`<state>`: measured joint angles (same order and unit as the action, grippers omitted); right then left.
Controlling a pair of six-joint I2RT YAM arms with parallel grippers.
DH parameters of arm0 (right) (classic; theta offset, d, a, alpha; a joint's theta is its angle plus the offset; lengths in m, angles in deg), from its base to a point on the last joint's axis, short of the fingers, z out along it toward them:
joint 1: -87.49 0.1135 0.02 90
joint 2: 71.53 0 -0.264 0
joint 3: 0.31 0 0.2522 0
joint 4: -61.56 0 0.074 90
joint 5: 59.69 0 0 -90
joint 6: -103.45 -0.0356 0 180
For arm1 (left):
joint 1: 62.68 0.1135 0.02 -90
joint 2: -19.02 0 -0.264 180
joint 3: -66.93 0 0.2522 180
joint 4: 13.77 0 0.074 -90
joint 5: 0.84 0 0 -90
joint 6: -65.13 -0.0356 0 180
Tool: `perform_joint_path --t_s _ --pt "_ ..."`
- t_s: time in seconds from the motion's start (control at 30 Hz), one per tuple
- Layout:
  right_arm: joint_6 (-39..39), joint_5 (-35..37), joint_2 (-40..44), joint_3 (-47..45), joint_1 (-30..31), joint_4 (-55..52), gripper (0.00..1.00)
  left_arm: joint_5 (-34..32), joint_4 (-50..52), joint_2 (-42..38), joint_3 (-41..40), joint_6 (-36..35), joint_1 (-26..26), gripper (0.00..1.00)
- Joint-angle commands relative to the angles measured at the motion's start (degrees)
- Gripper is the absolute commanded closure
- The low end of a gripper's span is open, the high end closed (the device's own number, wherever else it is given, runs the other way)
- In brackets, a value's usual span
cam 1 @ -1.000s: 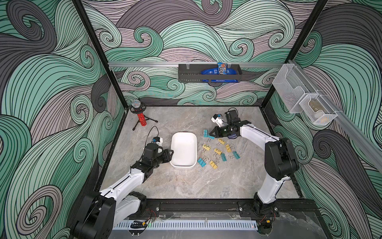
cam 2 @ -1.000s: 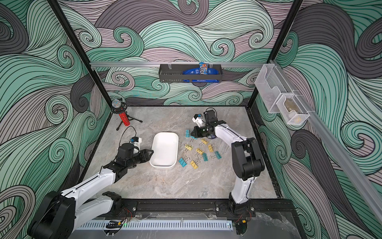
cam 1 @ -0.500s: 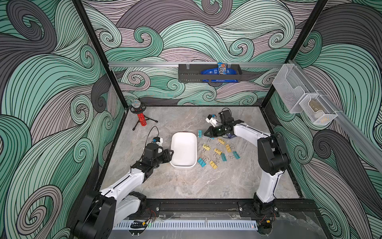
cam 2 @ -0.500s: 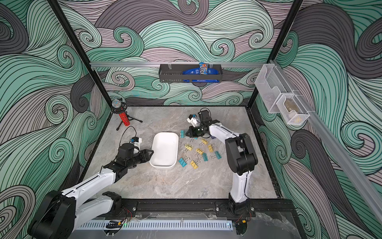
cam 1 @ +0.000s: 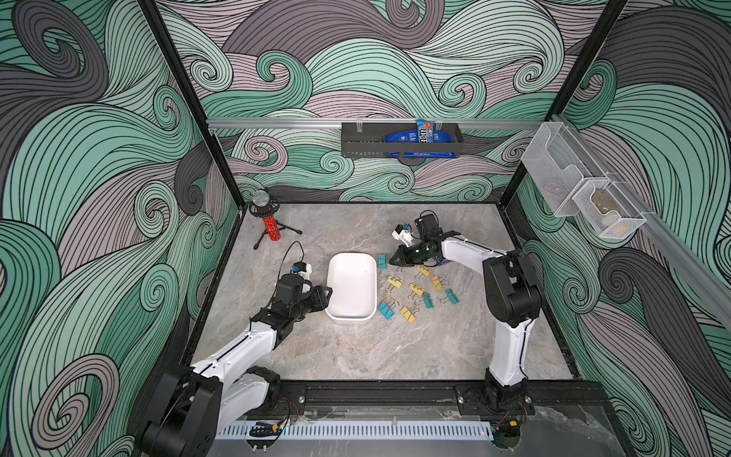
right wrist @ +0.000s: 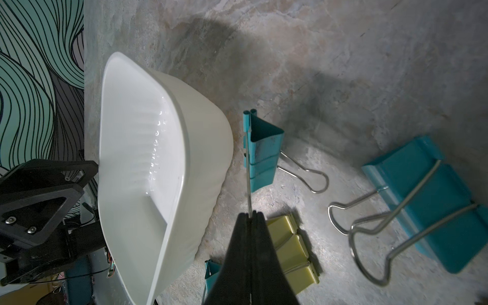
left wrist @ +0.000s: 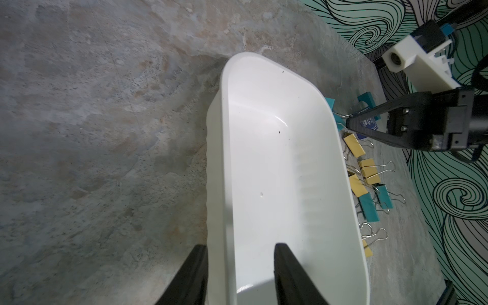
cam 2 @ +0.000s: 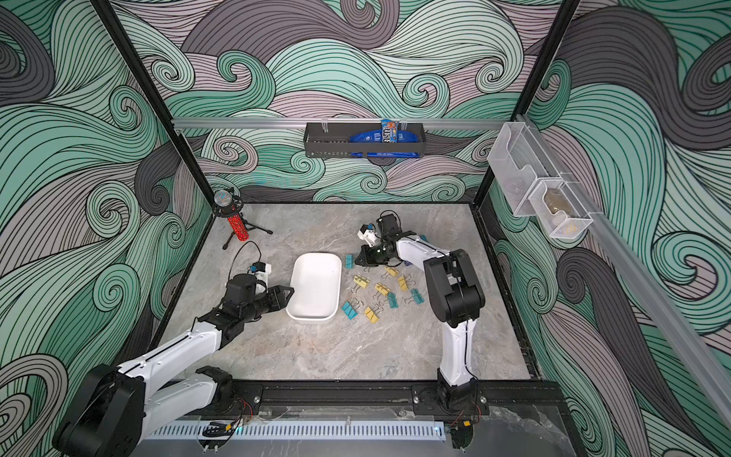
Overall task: Take out the binder clips from the storage box
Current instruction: Place the binder clip at the center of the board.
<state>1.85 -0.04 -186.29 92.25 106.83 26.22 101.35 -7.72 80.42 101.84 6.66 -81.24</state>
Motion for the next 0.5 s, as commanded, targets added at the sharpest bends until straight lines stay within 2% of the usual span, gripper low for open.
perform_joint_path --t_s 0.0,0.47 --pt "-0.27 -0.64 -0.88 1.09 0.18 0.40 1.00 0.38 -1.08 0.68 -0.58 -0.03 -0.31 0.56" --pt "-0.44 -0.76 -3.02 2.31 0.20 0.48 1.00 0.24 -1.00 0.55 -0.89 0.02 -0.33 0.56"
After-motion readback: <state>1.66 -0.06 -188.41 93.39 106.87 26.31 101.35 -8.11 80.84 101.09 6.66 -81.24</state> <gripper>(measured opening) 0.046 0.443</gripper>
